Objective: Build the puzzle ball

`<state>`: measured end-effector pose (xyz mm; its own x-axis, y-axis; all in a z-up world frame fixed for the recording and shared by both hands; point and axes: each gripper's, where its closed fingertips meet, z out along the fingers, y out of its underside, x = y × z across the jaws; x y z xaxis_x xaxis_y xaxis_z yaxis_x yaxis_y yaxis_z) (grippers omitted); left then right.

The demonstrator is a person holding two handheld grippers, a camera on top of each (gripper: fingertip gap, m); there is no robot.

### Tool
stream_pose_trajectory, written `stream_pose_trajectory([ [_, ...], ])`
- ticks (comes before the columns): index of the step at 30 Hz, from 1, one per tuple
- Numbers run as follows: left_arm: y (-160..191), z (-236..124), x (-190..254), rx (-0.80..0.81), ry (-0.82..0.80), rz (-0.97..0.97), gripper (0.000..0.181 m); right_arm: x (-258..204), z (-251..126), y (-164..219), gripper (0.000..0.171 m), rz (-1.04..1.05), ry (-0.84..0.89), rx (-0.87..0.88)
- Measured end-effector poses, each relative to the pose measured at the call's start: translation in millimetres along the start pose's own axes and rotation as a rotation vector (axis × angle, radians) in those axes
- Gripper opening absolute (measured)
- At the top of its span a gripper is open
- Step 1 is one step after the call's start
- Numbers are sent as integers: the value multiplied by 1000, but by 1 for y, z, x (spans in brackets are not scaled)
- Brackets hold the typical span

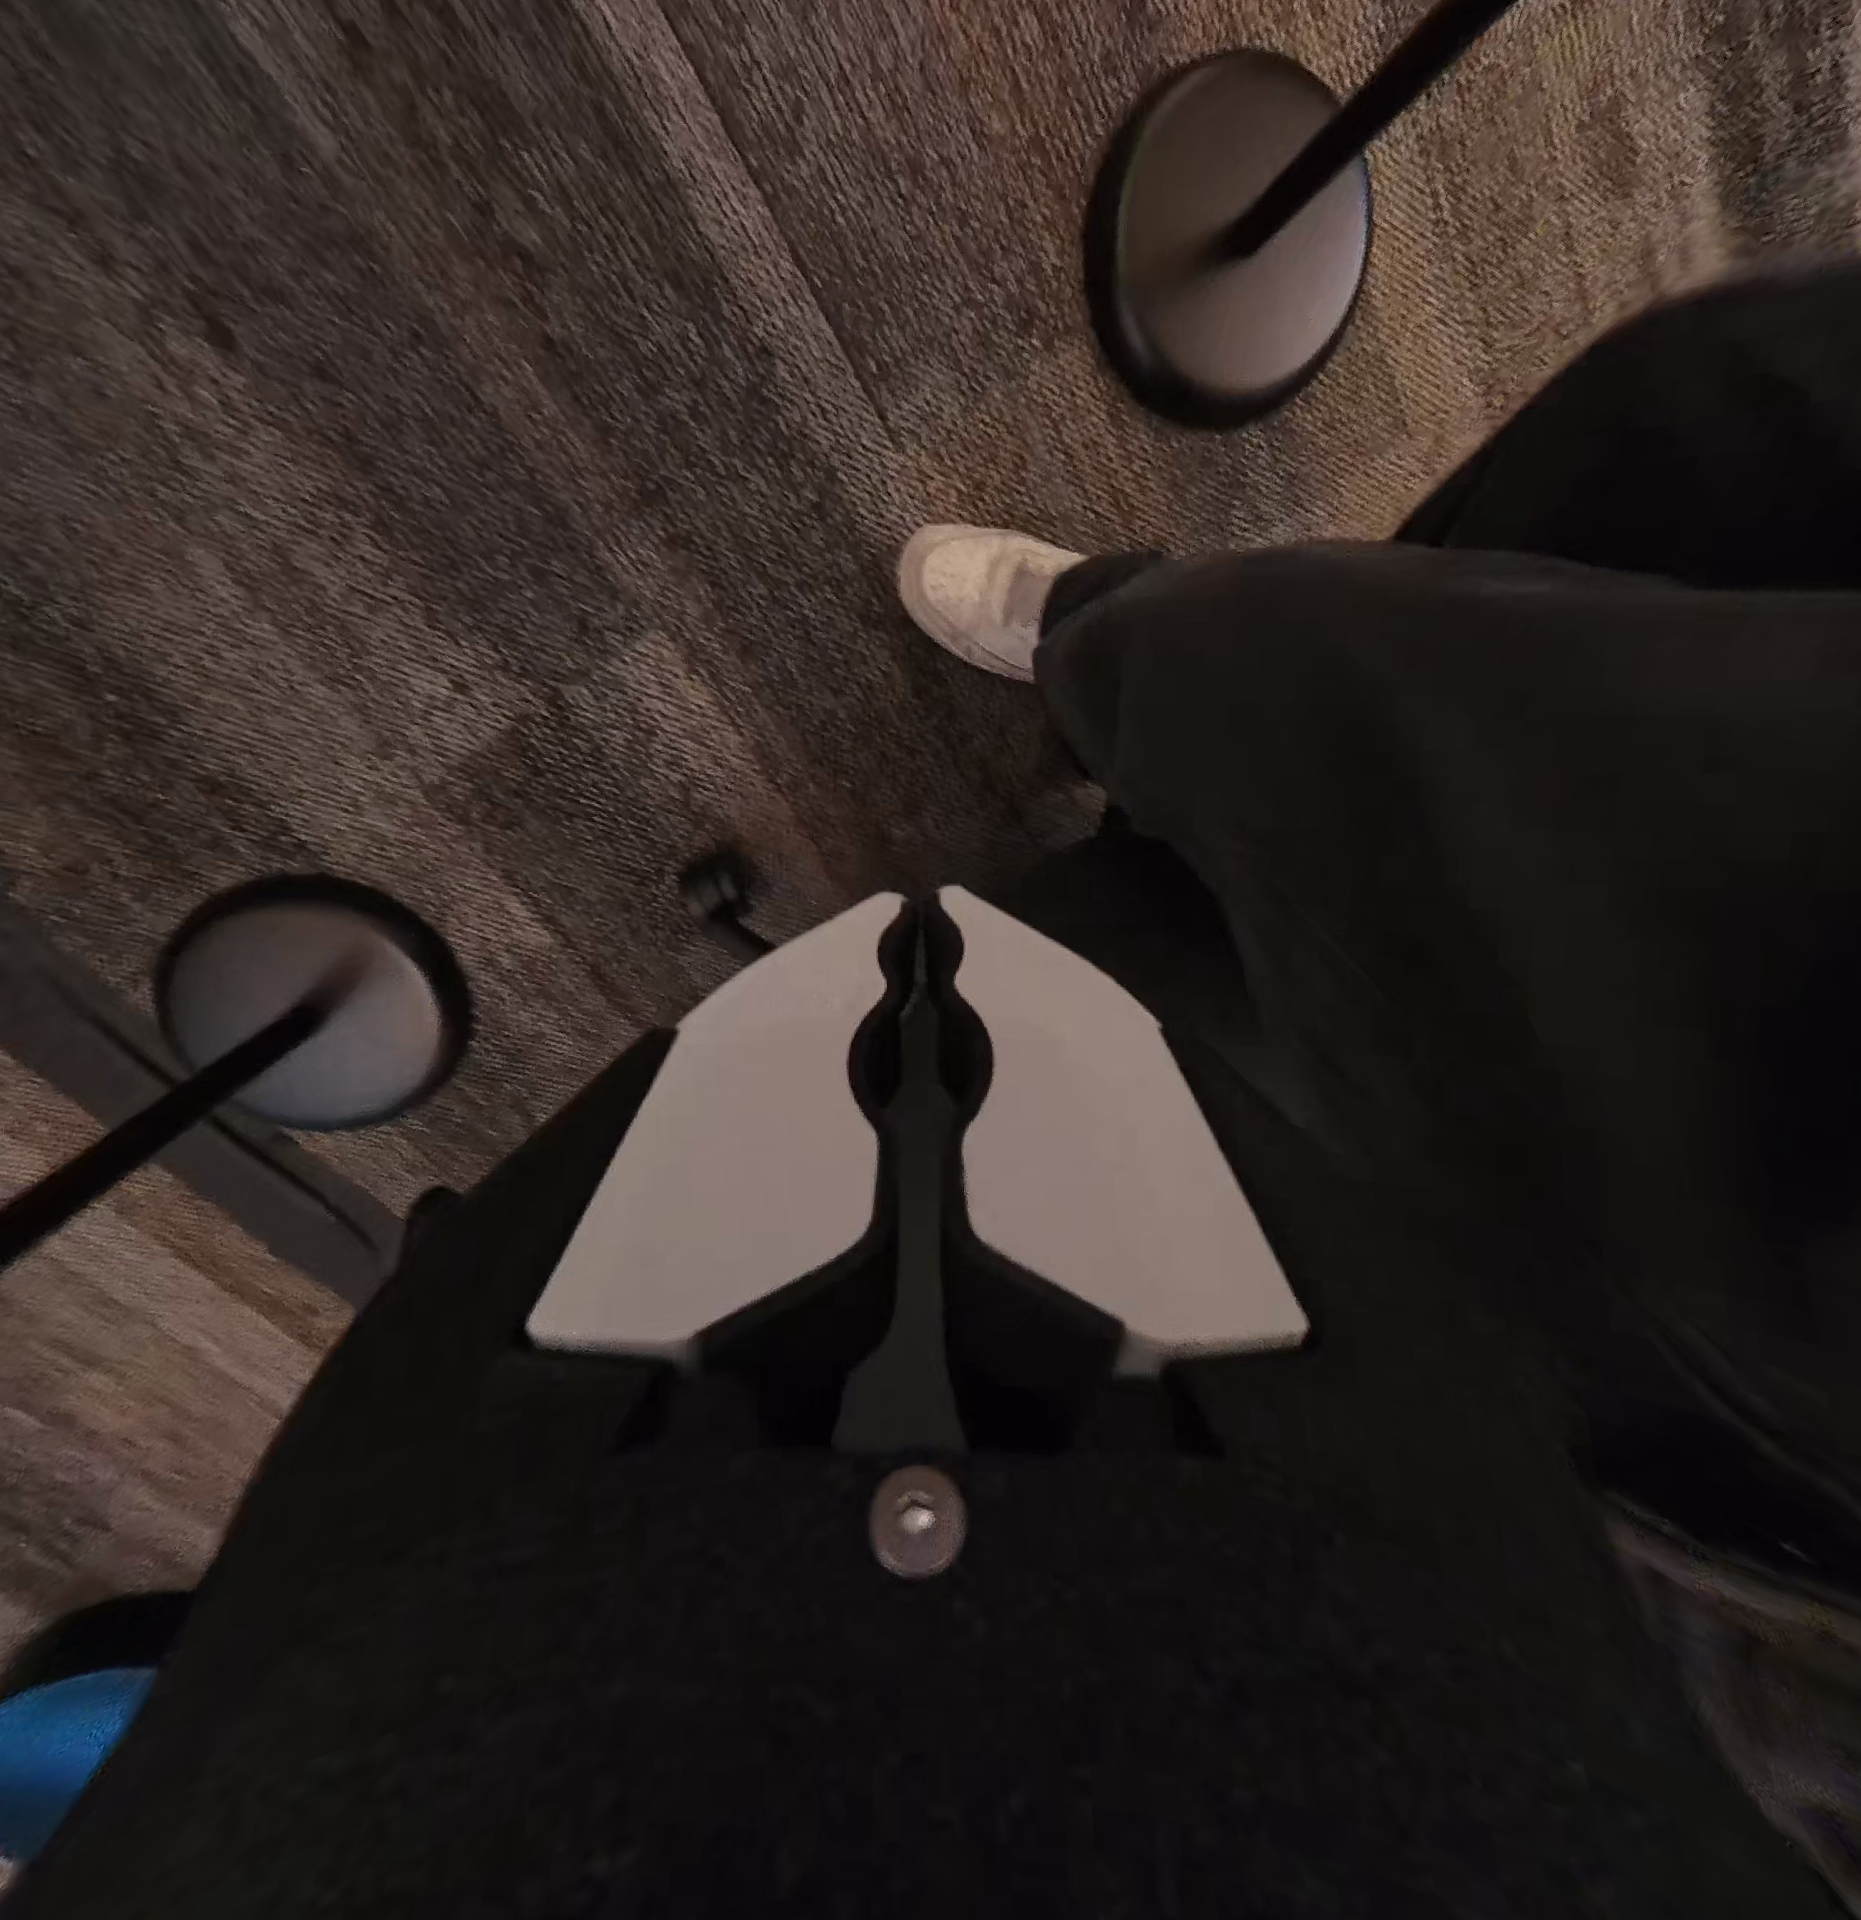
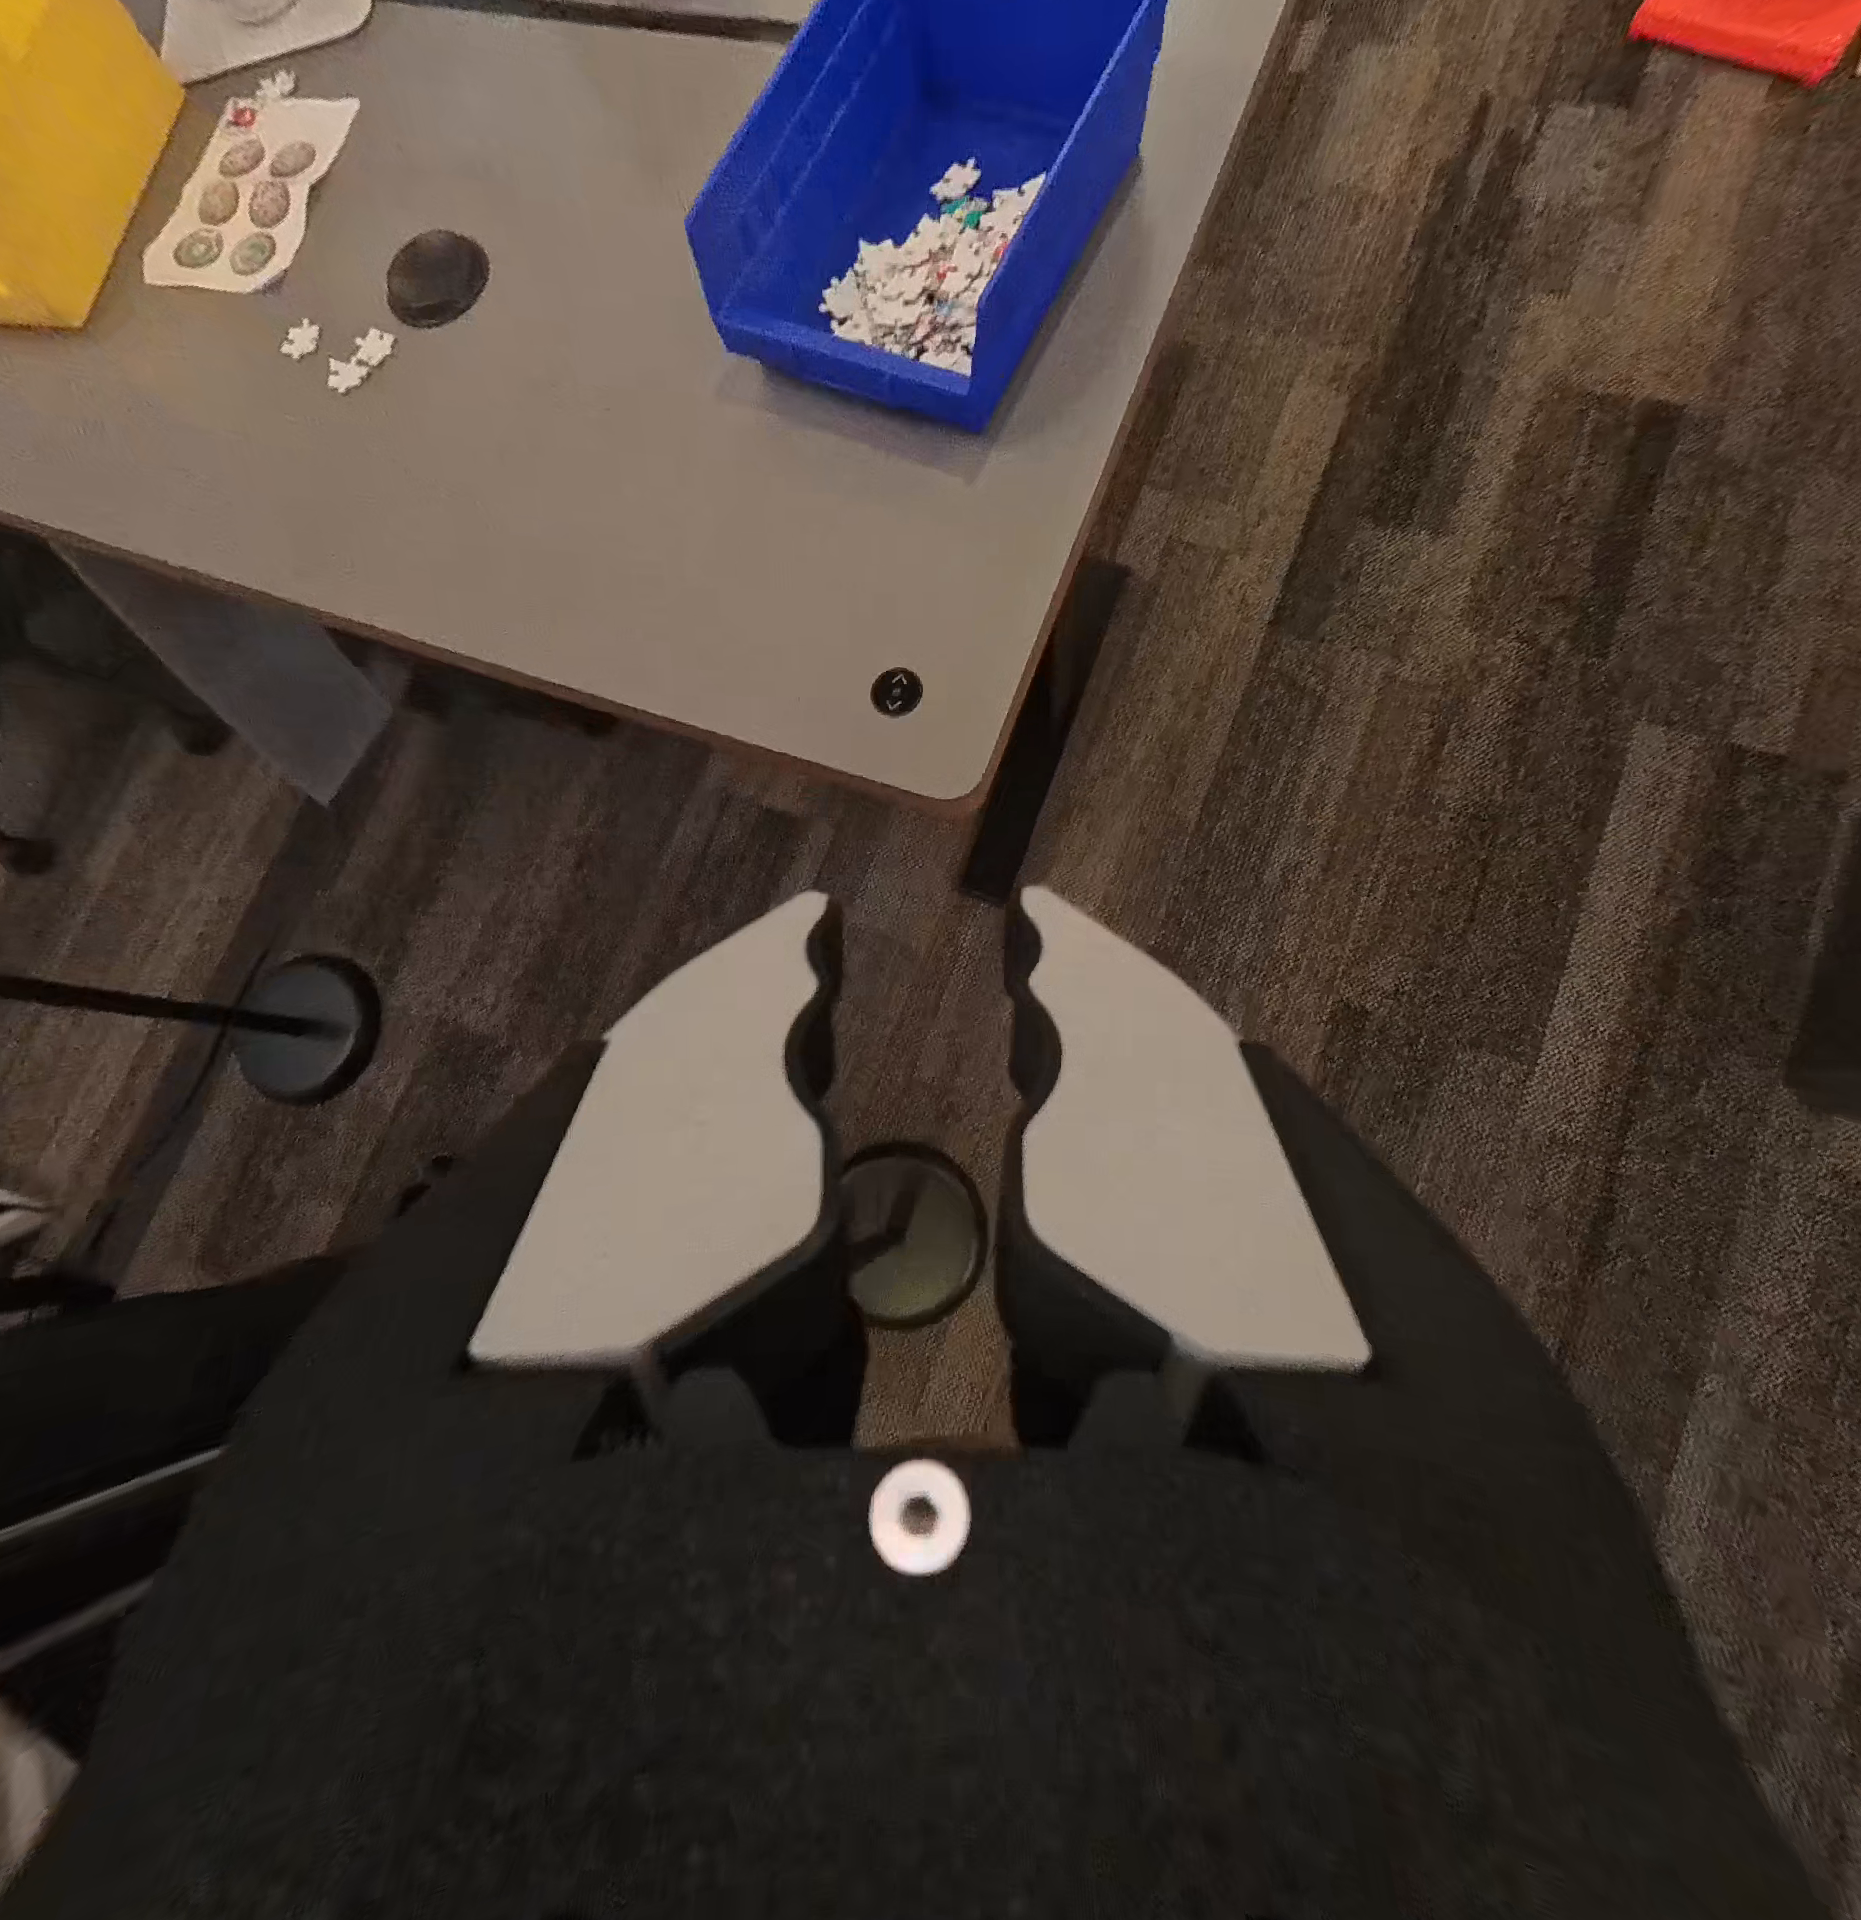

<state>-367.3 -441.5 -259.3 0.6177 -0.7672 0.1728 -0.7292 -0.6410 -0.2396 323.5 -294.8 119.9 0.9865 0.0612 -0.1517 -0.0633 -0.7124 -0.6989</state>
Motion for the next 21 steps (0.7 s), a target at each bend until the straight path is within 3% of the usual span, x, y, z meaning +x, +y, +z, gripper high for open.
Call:
stream_pose_trajectory([
  [4,34,-5,-39,-104,-17,-26,24,-6,-25,3,31,-97,93,134],
  [7,42,-8,-73,-67,4,-157,42,-9,-58,19,32,-285,273,172],
  [9,36,-5,-83,49,64,-168,38,-18,-88,36,32,-368,394,175],
  [11,37,2,-105,204,-2,-126,33,-45,-117,59,33,-390,470,180],
  [14,14,-4,-122,489,-19,-67,32,-127,-168,105,33,-427,642,240],
  [15,17,0,-124,492,5,-41,35,-165,-180,126,32,-435,689,278],
  [16,31,7,-126,396,41,-43,35,-207,-186,150,31,-423,718,326],
  [19,85,-11,-119,219,313,-114,46,-346,-159,236,22,-306,619,493],
  [20,101,-31,-119,222,385,-192,43,-392,-135,264,18,-262,530,550],
  [21,99,-65,-111,374,512,-250,37,-431,-109,294,19,-199,465,587],
])
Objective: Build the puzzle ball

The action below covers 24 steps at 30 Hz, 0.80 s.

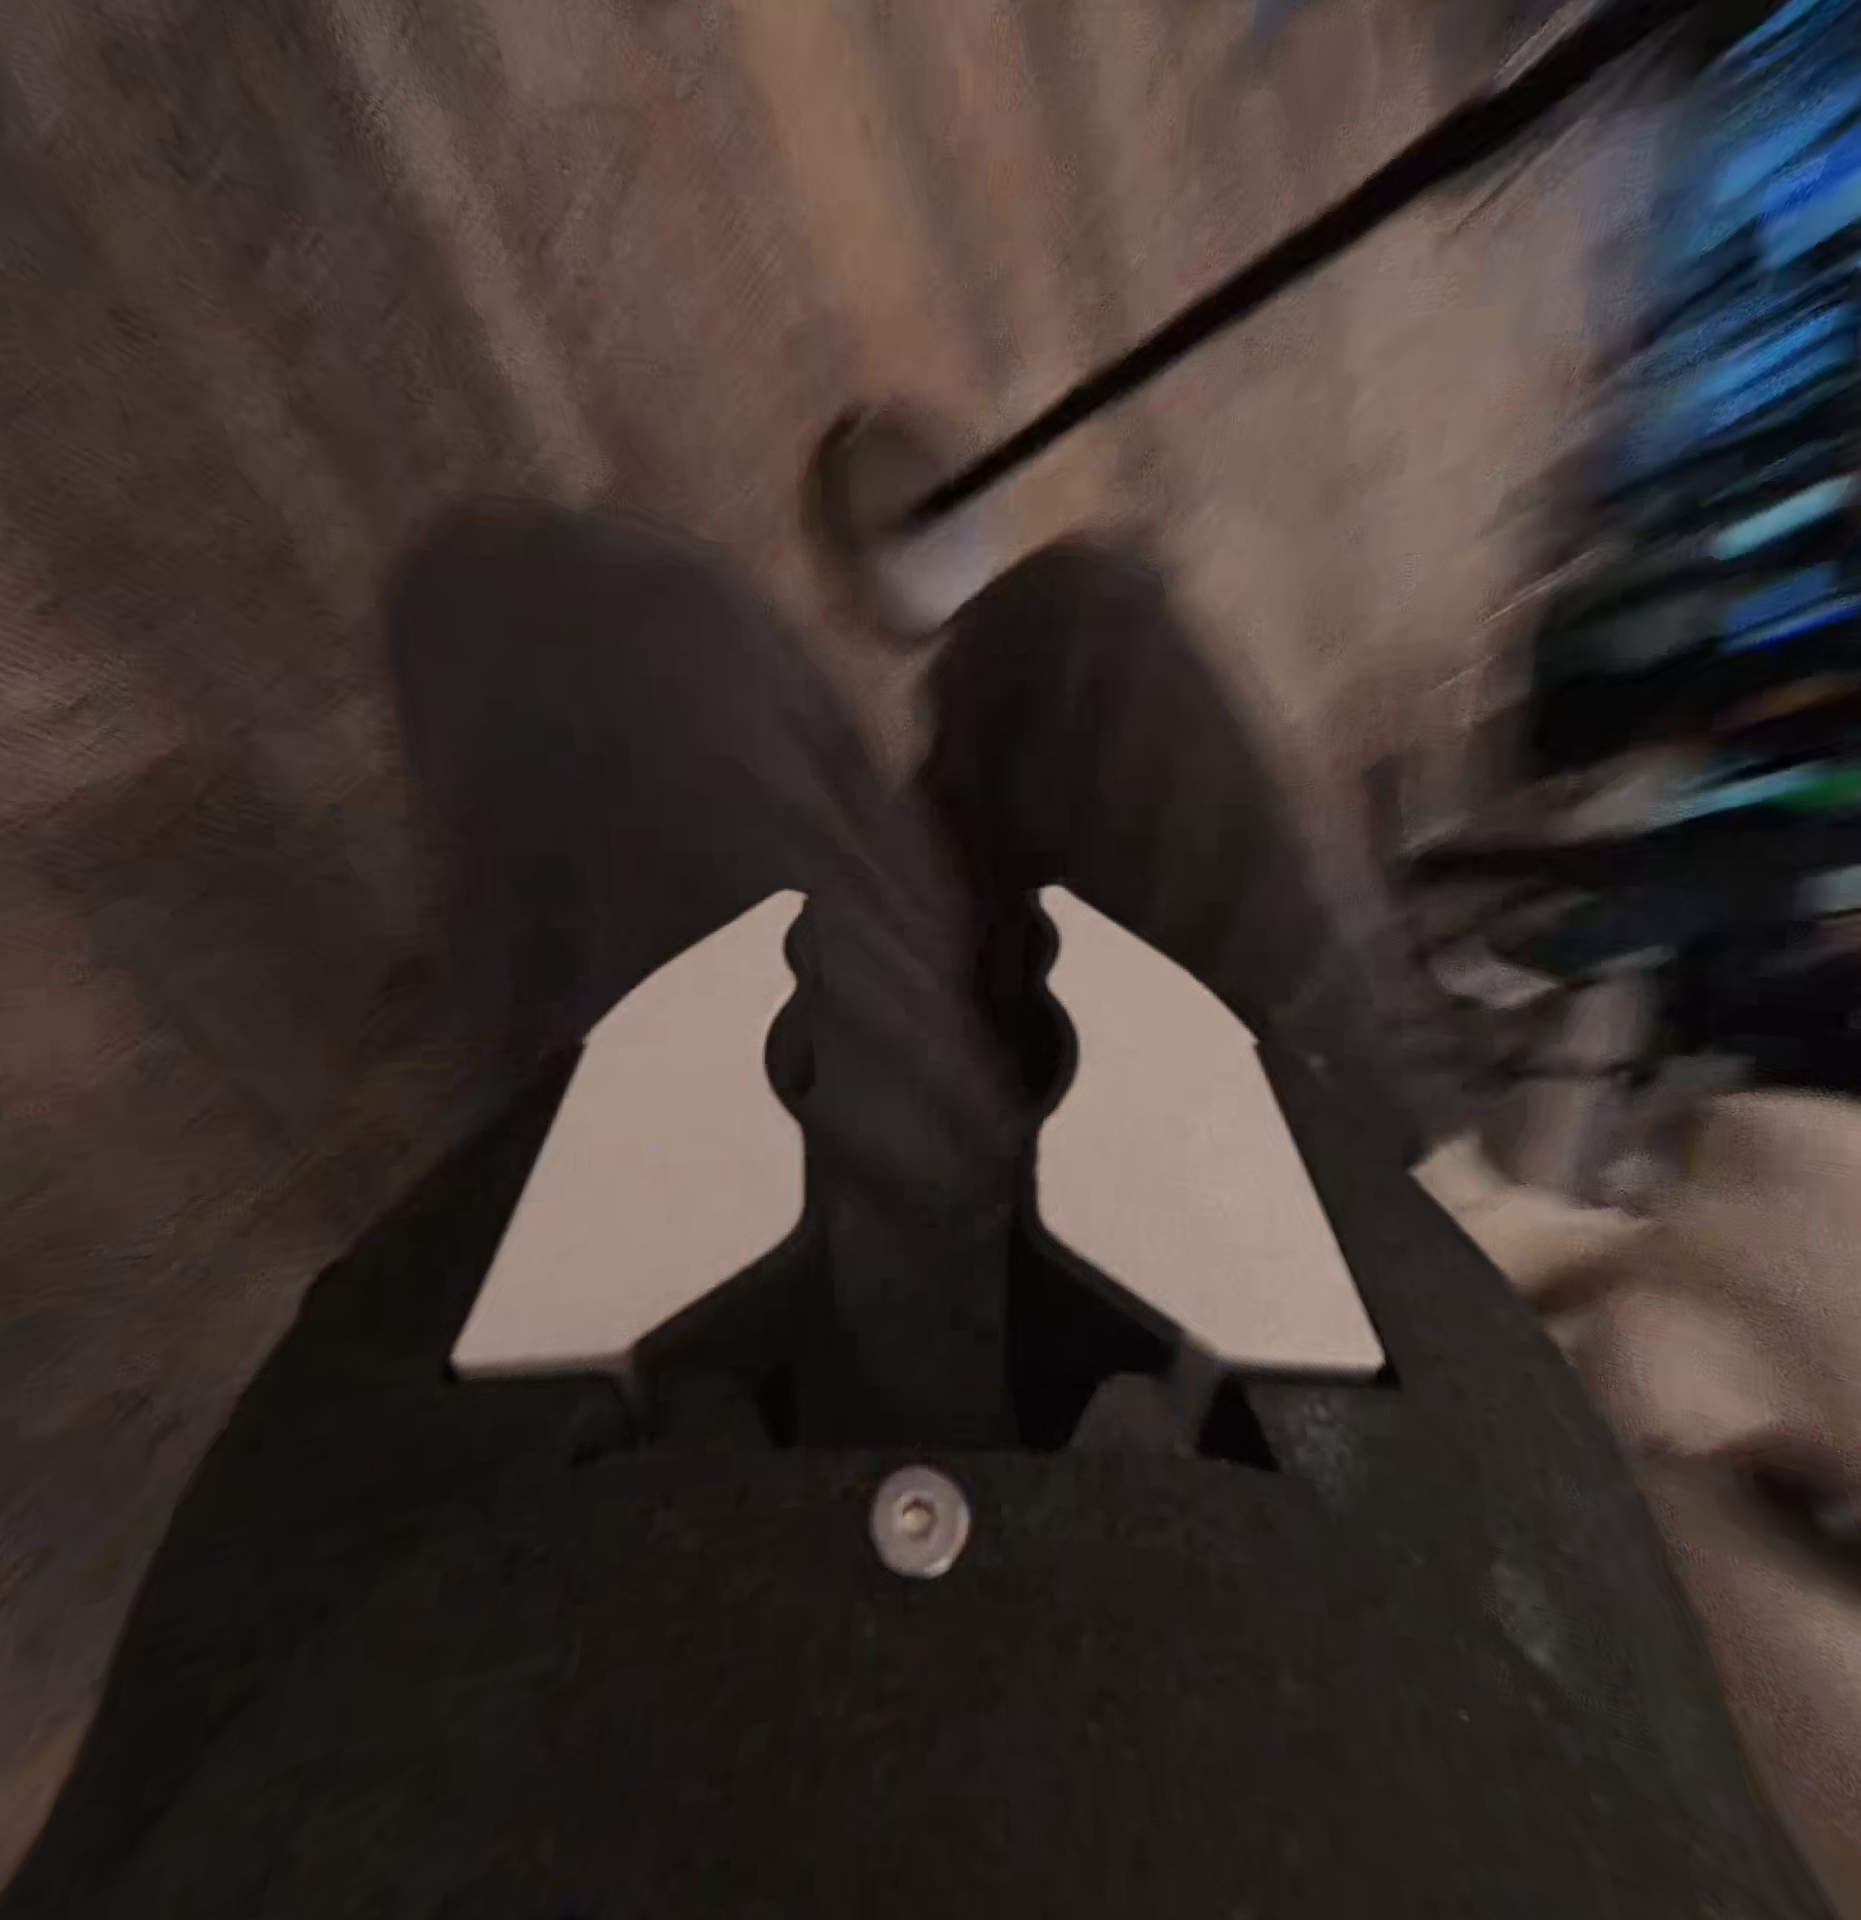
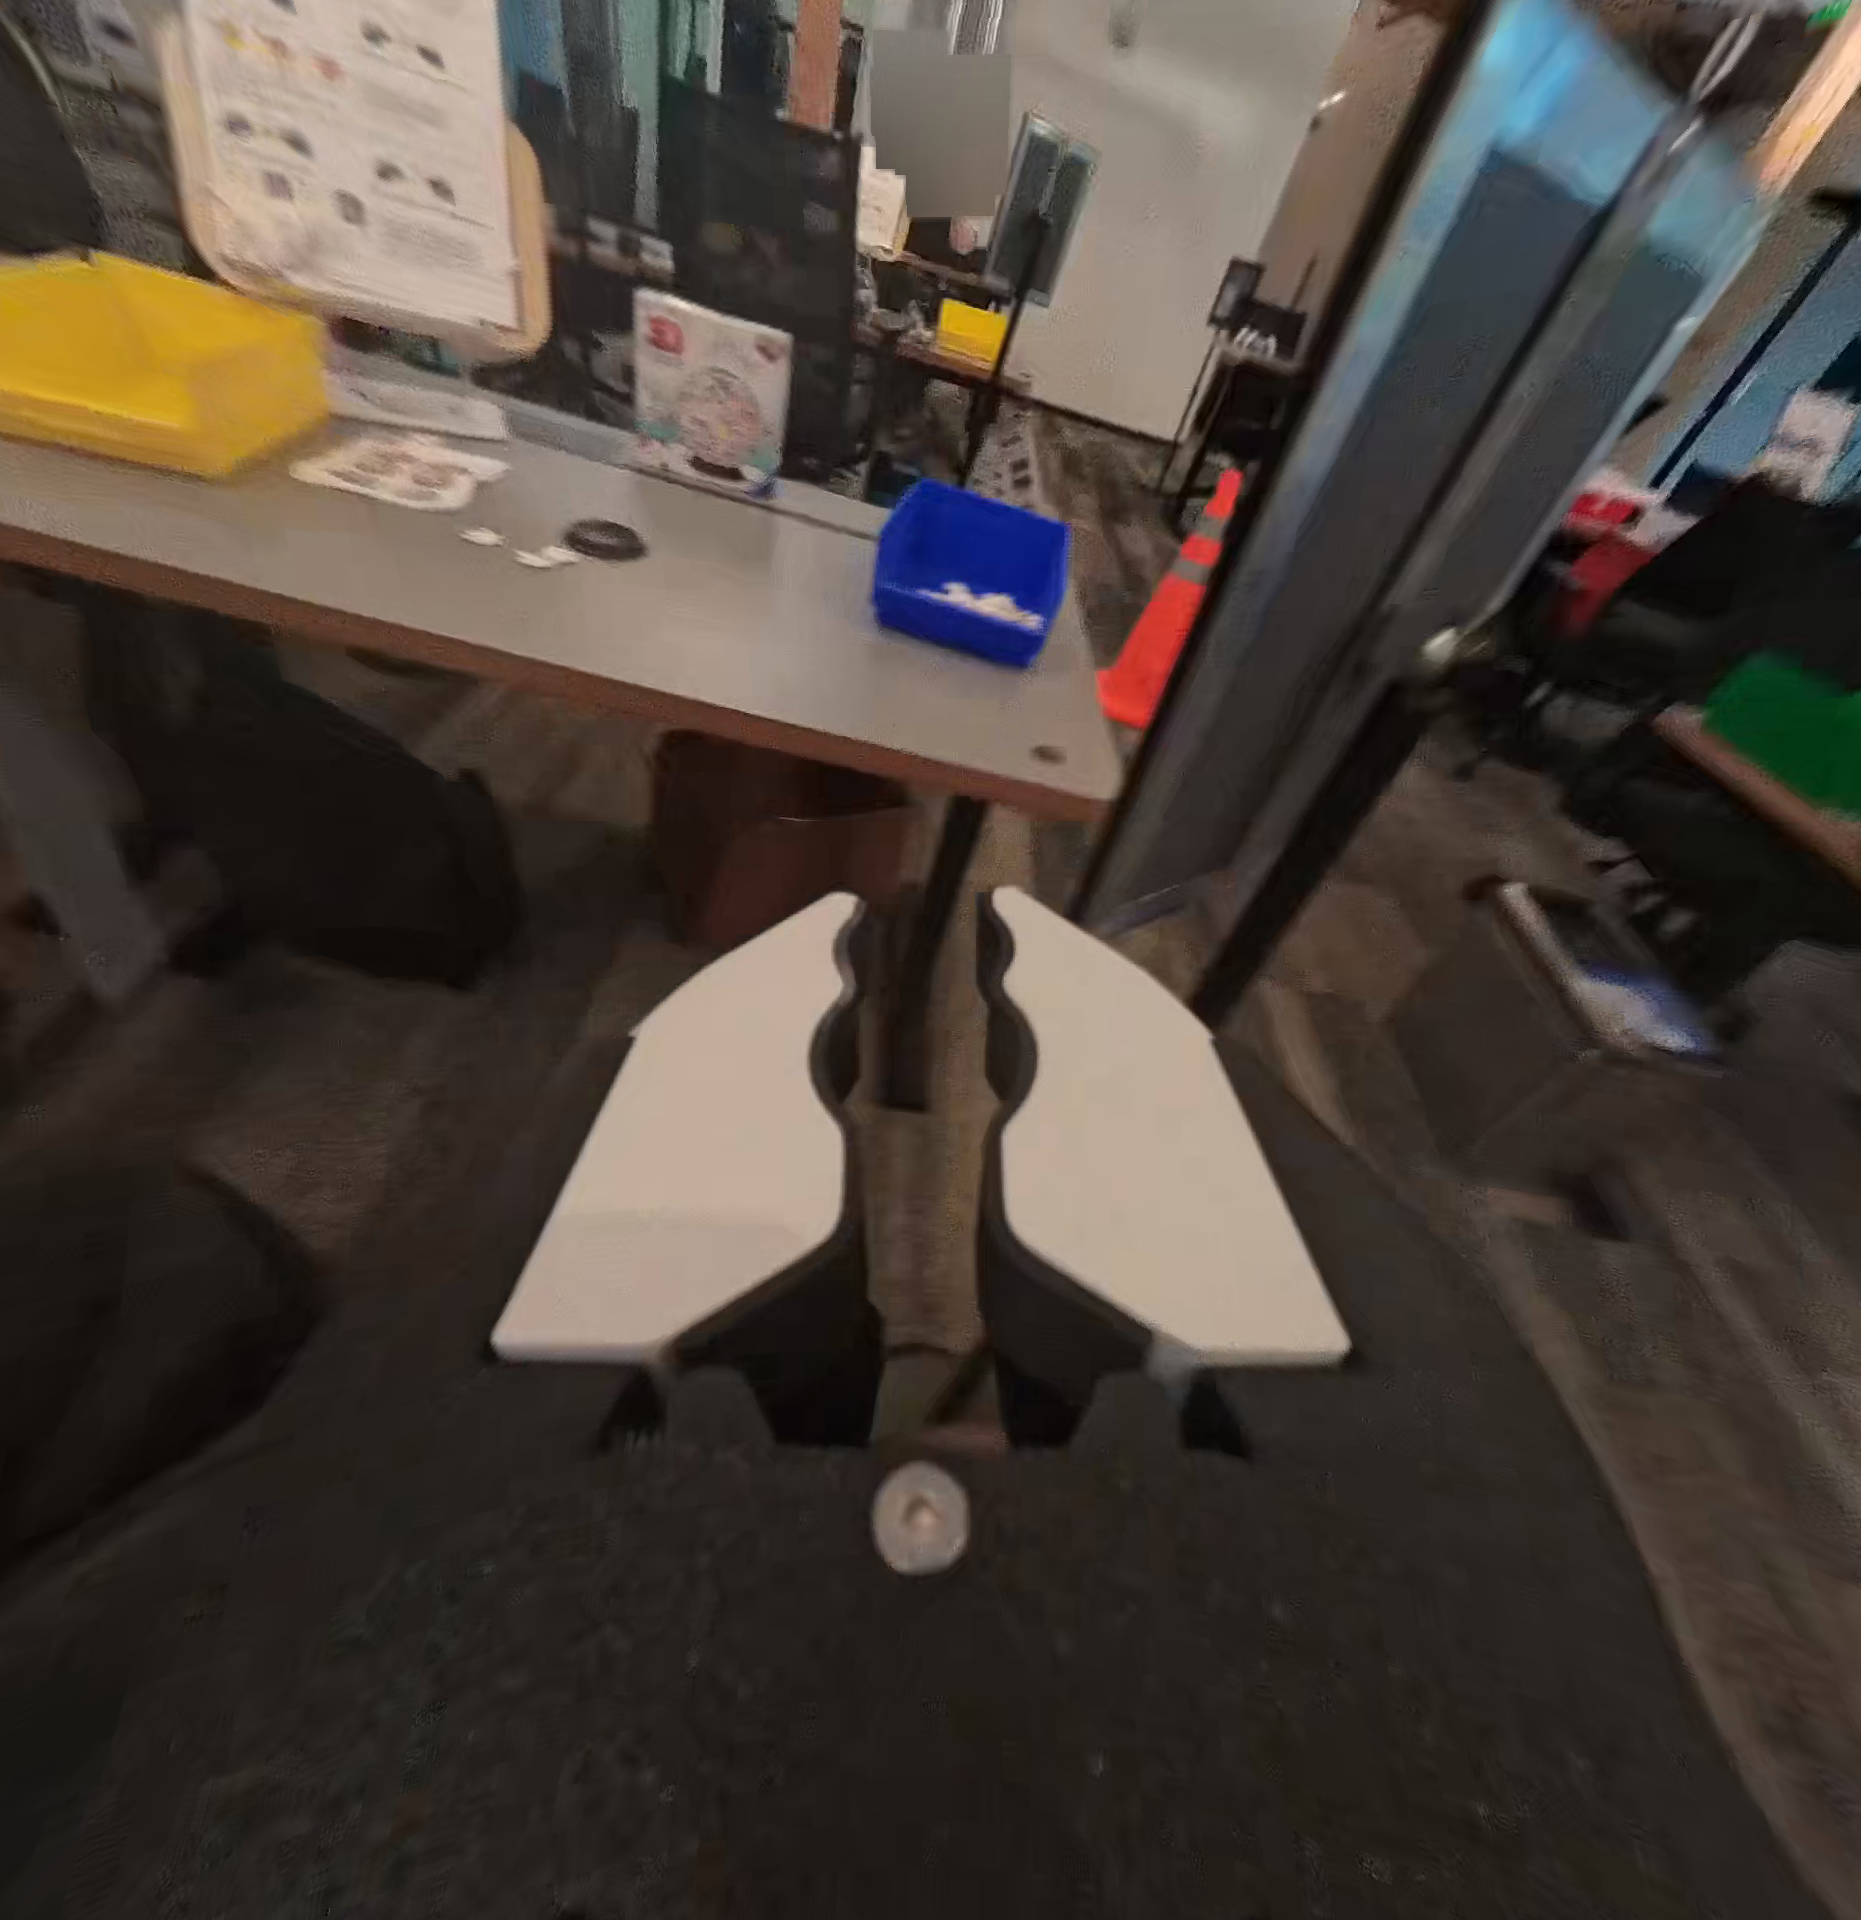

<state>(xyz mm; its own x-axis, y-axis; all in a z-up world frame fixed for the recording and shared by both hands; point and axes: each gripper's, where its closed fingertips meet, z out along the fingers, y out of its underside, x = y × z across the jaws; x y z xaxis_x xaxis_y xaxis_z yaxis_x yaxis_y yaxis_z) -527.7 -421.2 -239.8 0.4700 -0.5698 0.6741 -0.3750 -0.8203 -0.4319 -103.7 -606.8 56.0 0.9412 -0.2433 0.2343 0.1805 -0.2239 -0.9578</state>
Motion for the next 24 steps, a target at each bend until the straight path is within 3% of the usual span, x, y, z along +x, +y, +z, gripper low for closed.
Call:
stream_pose_trajectory([
  [1,-7,-27,20,153,84,9,37,-45,-10,26,20,100,-35,-4],
  [2,-2,-48,21,225,35,53,34,-90,-18,50,21,213,-89,-35],
  [5,50,-91,-13,195,-250,205,42,-200,-34,93,30,463,-237,-92],
  [6,65,-103,-17,190,-259,181,43,-224,-33,103,30,495,-252,-106],
  [8,87,-125,-13,195,-213,120,54,-259,-22,115,30,559,-280,-110],
  [11,123,-153,-27,184,-343,180,55,-307,5,120,31,592,-420,-147],
  [15,139,-158,-21,113,-429,336,56,-332,35,105,34,581,-512,-150],
  [17,117,-148,-11,91,-460,476,59,-334,57,103,34,513,-507,-140],
  [19,70,-129,-3,125,-489,615,58,-337,85,109,34,438,-518,-190],
  [21,3,-101,-4,193,-549,719,48,-328,123,109,34,403,-491,-188],
  [24,-119,-46,-12,284,-607,784,48,-315,201,100,37,349,-518,-196],
])
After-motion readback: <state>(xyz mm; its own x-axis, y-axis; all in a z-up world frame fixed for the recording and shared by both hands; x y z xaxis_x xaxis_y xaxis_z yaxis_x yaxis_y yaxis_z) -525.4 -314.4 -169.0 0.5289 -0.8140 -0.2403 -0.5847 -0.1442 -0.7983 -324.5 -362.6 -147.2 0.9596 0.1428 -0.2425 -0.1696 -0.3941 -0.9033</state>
